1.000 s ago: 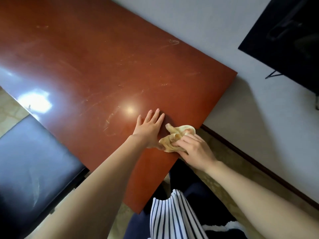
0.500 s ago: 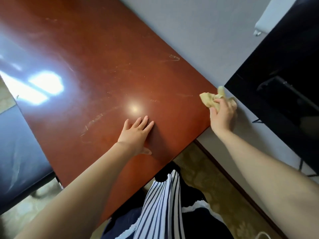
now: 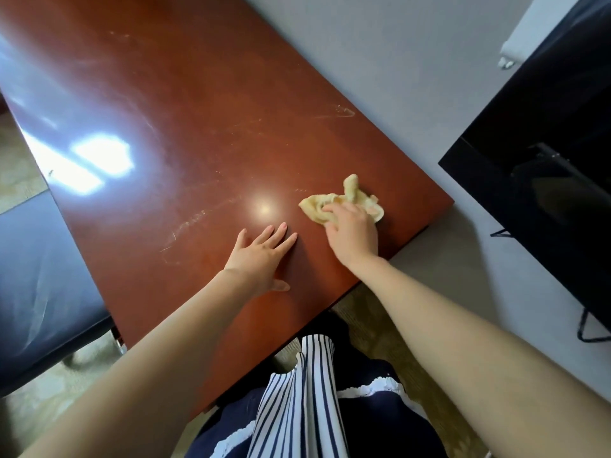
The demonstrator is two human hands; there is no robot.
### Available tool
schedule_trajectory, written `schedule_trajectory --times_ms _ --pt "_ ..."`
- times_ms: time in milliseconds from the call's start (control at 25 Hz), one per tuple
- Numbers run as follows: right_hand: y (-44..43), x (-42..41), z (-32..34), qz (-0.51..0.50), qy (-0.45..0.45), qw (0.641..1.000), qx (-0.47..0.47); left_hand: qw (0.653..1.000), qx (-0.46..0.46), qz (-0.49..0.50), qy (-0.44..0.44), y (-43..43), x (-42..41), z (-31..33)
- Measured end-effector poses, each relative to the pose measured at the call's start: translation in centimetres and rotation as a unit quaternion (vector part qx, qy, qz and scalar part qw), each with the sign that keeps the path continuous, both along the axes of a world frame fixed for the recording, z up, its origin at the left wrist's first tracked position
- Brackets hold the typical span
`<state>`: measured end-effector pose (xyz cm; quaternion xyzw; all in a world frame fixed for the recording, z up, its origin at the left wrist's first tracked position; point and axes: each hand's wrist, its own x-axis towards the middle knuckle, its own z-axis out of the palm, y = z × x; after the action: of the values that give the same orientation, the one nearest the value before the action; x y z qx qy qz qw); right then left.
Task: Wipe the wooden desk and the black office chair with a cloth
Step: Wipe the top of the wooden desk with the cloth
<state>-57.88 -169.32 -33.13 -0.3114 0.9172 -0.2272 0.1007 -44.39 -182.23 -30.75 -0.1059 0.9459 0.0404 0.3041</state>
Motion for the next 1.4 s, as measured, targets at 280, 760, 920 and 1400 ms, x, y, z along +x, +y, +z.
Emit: schedule_trajectory --times_ms 280,760,920,1400 --pt "4.9 4.6 -0.1 0.031 0.023 0.999 -0.006 0.999 0.0 -0.039 -0.001 -0.9 0.3 0.5" --pt "6.7 -9.3 1.3 -0.348 -0.006 0.937 0.02 0.998 0.055 -0.015 -0.012 -2.7 0.2 0.0" --pt "3.5 -7.3 0.9 -0.283 -0.014 0.958 0.047 0.998 0.067 -0.005 -0.006 -2.8 0.4 -0.2" --pt "1.4 3.8 0.2 -0.014 0.012 1.0 -0.015 0.999 0.048 0.01 0.024 -1.9 1.2 -0.6"
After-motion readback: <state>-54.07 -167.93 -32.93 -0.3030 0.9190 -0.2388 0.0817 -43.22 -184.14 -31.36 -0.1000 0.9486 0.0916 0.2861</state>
